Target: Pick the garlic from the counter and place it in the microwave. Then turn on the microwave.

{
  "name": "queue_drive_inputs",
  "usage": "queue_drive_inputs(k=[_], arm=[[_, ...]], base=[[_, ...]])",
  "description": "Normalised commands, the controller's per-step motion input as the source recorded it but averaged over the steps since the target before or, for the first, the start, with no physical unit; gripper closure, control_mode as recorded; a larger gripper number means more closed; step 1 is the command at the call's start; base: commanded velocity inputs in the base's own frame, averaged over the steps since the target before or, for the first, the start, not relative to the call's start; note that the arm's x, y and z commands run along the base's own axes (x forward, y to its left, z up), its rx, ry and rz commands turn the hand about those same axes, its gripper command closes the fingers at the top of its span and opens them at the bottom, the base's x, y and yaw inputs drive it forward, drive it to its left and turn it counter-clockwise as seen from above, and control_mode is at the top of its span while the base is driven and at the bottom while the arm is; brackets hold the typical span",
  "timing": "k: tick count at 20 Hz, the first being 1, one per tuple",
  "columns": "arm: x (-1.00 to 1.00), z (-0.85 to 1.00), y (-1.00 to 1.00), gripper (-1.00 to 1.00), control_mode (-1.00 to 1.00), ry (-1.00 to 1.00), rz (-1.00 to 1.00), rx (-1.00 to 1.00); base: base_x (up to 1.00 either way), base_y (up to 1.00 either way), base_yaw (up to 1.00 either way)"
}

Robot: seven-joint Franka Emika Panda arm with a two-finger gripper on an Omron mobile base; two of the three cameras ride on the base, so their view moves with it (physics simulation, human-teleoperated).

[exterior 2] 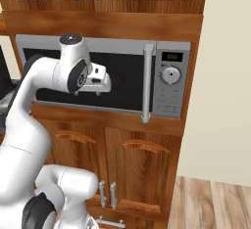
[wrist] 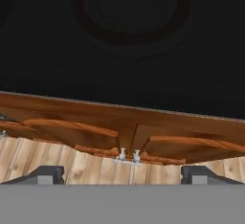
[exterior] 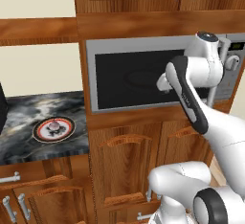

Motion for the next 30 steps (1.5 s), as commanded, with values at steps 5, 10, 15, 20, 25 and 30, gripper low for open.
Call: queue_drive_inputs(k=[5,10,15,20,25,30], arm=[[-0.16,0.00,-0.49,-1.00,-1.00,-0.31,0.00,0.00],[-0.04,0.00,-0.61,-1.00,-1.00,-0.27,0.00,0.00],[-0.12,0.02,-0.68,-1.00,-1.00,-0.28,0.00,0.00],[-0.10,0.03,-0.74,-1.00,-1.00,-0.28,0.00,0.03],[-0.02,0.23,-0.62,-1.00,-1.00,-0.28,0.00,0.08],[0.00,0.38,-0.45,-1.00,-1.00,-0.27,0.00,0.07]], base=[[0.00,0.00,0.00],[0.00,0.00,0.00],[0.00,0.00,0.00],[0.00,0.00,0.00],[0.00,0.00,0.00],[0.00,0.00,0.00]])
